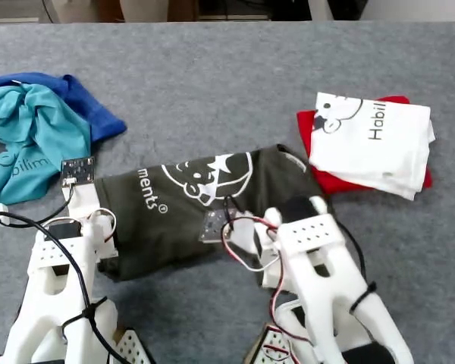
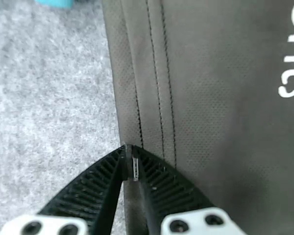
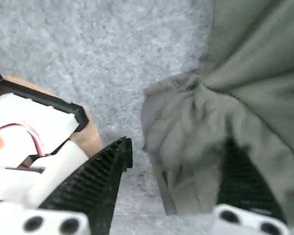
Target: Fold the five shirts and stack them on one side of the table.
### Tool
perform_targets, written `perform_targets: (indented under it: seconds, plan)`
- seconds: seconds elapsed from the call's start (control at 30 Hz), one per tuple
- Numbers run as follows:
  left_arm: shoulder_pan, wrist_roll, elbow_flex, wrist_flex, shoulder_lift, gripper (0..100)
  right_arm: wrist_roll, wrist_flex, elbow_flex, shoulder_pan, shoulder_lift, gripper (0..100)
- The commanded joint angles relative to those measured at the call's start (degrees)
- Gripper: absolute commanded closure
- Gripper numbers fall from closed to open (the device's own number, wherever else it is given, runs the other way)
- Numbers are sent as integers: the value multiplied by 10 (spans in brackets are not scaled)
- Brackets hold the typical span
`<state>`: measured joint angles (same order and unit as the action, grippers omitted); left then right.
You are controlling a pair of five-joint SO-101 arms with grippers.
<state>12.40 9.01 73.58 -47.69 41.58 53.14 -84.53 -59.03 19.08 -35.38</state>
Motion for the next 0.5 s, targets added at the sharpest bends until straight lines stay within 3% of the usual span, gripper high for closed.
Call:
perform_targets:
  seconds: [0.0, 0.1, 0.23, 0.33, 0.47]
  plan:
    - [5, -3, -1, 6, 13, 980, -3, -49, 87, 7, -40, 674]
    - [6, -3, -2, 4, 13, 980, 3, -69, 160, -18, -54, 702]
    - [3, -10, -27, 2, 7, 980, 10, 22, 218, -80, -31, 998]
    - [3, -48, -68, -10, 7, 980, -33, 108, 225, -103, 41, 928]
    - [-26, -64, -90, -25, 6, 980, -76, 243, 234, -124, 181, 996]
